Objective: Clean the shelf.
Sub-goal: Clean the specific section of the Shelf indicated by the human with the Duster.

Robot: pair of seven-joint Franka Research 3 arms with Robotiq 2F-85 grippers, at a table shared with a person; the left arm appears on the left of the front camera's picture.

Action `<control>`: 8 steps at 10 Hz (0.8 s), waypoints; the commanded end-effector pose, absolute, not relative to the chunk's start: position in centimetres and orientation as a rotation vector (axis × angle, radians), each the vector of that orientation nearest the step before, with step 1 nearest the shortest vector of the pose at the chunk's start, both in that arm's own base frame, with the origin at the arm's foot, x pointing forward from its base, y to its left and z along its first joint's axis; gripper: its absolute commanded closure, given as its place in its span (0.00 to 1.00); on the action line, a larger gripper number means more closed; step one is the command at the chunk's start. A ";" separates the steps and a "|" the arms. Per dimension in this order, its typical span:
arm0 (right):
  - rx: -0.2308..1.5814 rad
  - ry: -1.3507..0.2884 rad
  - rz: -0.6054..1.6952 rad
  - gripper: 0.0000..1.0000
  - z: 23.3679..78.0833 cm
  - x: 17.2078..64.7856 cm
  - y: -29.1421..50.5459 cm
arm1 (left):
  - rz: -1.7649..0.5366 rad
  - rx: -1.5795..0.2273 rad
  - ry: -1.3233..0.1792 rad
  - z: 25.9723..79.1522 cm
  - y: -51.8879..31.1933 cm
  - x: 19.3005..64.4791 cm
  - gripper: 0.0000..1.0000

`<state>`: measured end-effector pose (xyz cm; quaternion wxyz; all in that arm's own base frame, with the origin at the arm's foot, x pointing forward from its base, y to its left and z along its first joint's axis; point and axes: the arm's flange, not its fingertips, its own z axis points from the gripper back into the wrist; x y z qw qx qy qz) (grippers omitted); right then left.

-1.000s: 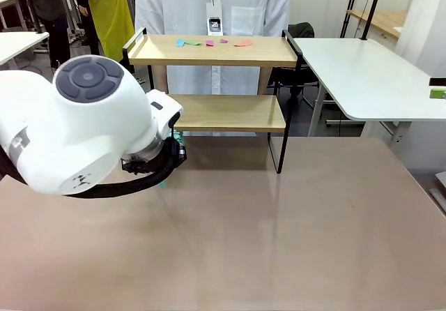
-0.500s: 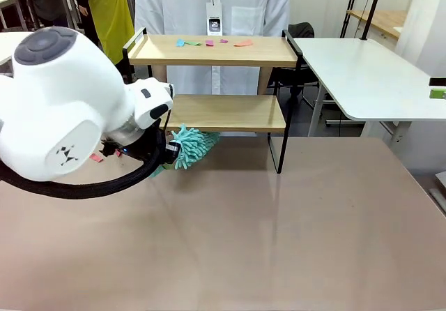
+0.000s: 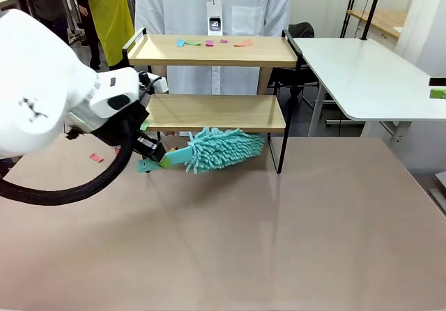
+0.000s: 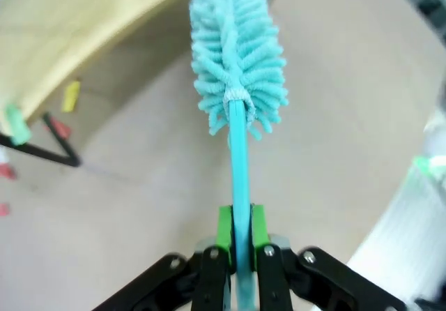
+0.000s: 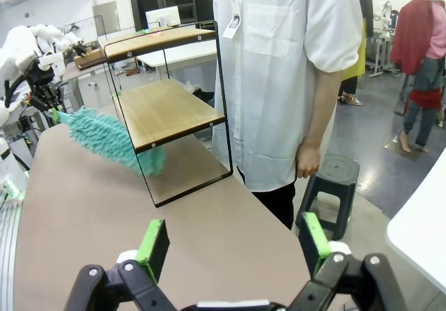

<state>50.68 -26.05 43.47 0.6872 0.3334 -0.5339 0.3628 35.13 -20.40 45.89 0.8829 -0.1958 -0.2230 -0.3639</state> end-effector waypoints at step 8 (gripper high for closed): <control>0.743 -1.196 0.818 0.00 43.8 50.7 -25.9 | -0.973 0.054 -0.239 53.0 -8.8 25.8 0.87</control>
